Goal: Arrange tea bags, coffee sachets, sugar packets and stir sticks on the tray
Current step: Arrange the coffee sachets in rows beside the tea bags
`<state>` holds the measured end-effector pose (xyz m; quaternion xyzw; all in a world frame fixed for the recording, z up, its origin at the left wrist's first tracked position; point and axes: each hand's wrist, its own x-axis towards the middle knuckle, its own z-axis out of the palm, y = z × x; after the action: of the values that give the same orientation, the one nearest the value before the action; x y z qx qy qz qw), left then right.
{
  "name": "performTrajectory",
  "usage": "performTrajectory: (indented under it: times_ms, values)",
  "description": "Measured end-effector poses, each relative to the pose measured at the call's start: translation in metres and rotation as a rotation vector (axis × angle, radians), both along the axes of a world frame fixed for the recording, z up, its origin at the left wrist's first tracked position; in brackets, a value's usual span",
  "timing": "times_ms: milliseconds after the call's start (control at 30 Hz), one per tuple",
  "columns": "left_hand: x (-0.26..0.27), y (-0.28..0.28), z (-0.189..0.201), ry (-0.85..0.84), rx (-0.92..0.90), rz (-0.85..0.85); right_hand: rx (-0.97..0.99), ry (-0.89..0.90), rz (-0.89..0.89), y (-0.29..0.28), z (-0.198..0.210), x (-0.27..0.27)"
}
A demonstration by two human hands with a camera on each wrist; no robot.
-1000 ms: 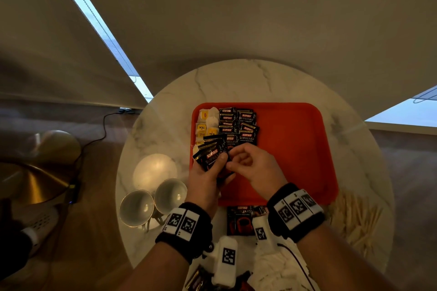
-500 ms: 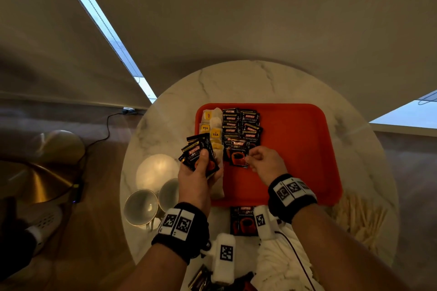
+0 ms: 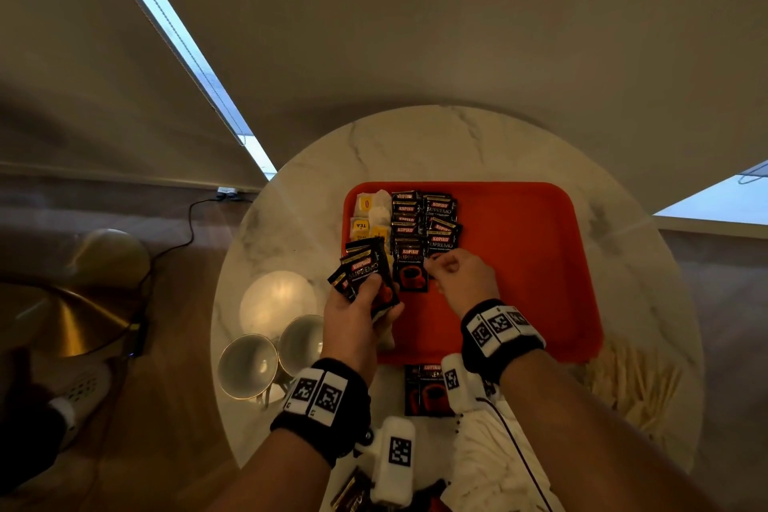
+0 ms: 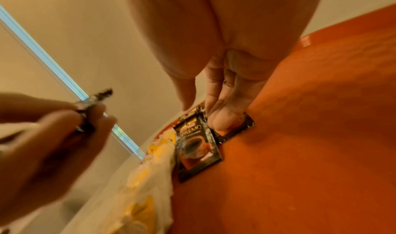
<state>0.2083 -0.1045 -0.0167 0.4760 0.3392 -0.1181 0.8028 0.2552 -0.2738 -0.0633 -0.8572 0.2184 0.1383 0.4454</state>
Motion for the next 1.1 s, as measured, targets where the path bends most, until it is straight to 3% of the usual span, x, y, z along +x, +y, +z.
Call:
performTrajectory:
  times_ms: [167, 333, 533, 800, 1100]
  values:
    - [-0.004, -0.01, -0.002, -0.078, 0.075, -0.139, 0.287, -0.049, 0.058, 0.011, 0.038, -0.015]
    - [-0.006, -0.019, 0.005, -0.13, 0.071, -0.208, 0.368, -0.051, 0.094, 0.004, 0.047, -0.019]
    - [-0.006, -0.014, -0.003, -0.03, 0.096, -0.069, 0.272, -0.118, -0.027, -0.021, 0.04, -0.013]
    - [-0.006, -0.005, -0.003, 0.049, 0.05, -0.07, 0.061, 0.022, -0.096, -0.042, -0.002, 0.006]
    - [-0.007, -0.008, -0.003, 0.077, 0.009, -0.095, -0.003, 0.005, -0.152, -0.036, 0.0, 0.009]
